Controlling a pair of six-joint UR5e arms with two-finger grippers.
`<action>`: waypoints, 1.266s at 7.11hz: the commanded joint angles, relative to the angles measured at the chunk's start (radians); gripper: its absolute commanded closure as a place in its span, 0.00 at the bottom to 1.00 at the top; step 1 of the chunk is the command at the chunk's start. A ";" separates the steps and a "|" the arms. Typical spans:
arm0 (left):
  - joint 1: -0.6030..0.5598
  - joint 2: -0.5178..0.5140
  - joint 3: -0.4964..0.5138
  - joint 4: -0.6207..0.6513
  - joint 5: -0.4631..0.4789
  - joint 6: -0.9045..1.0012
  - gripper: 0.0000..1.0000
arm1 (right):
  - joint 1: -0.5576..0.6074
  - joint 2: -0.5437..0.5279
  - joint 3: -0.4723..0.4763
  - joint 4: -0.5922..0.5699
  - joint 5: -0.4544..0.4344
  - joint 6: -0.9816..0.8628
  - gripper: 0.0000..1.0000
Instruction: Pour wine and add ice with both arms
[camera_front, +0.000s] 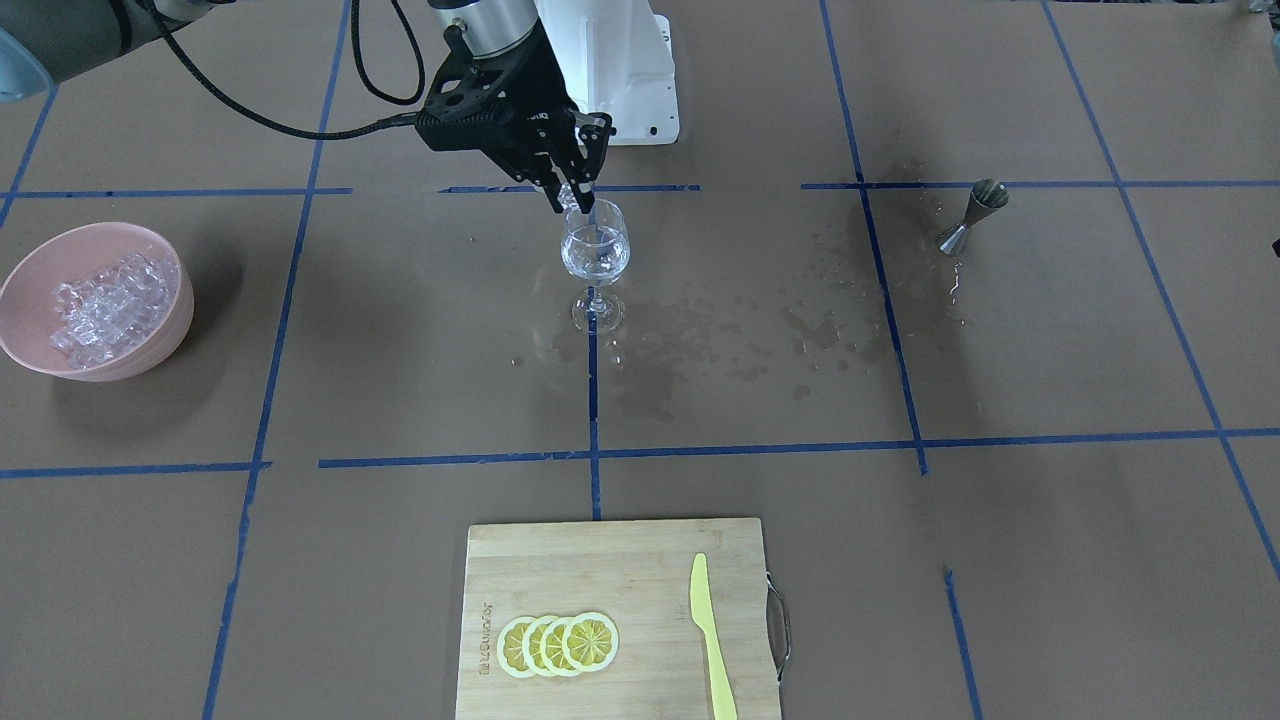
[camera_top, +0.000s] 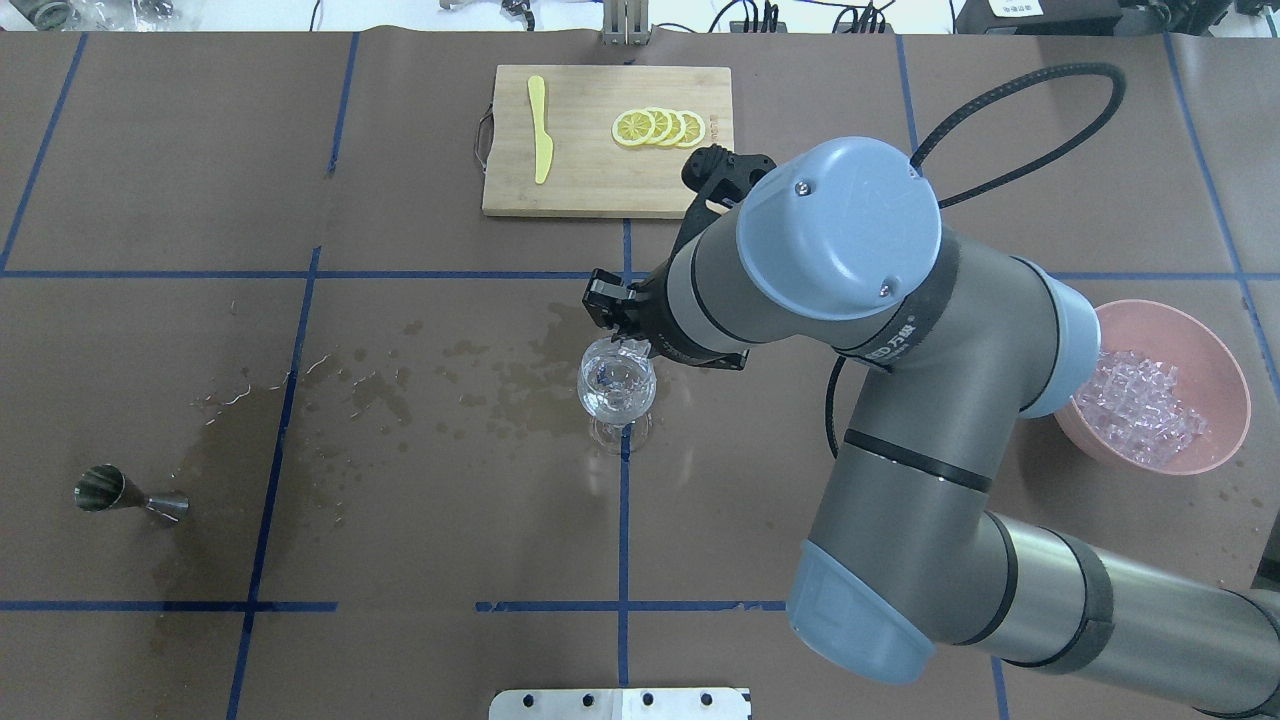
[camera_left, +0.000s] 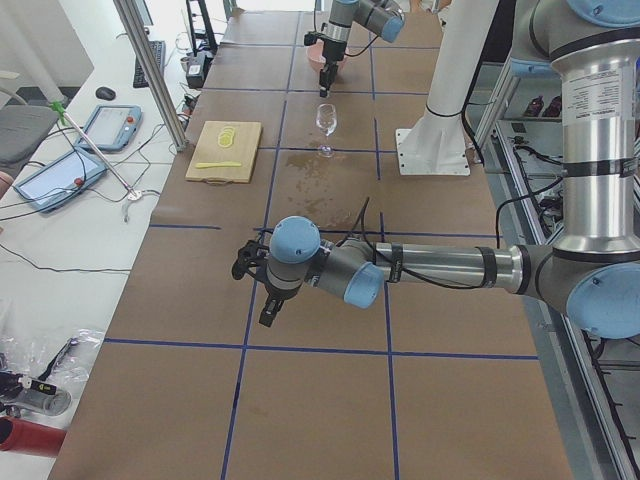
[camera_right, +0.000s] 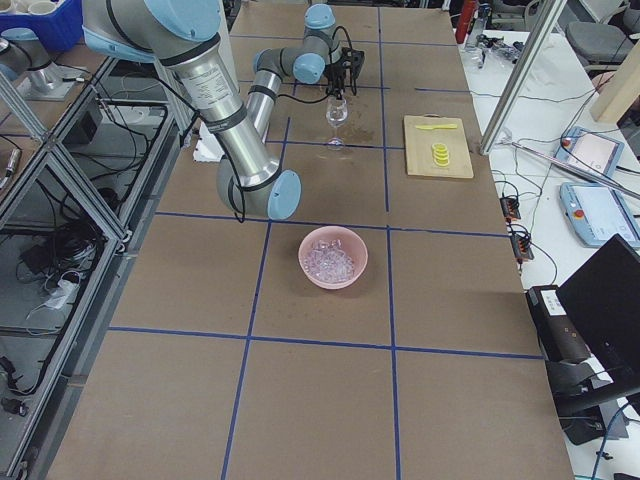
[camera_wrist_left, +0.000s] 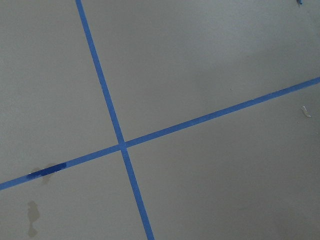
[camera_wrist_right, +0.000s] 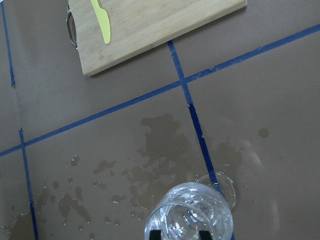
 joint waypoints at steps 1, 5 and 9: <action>0.000 0.000 0.001 -0.002 -0.001 -0.001 0.00 | -0.023 0.032 -0.034 0.001 -0.026 0.003 1.00; 0.000 0.000 0.001 -0.003 -0.001 -0.003 0.00 | -0.025 0.022 -0.036 -0.002 -0.028 0.002 0.00; 0.001 -0.017 0.001 -0.003 0.014 -0.001 0.00 | 0.094 -0.127 0.053 -0.053 0.040 -0.149 0.00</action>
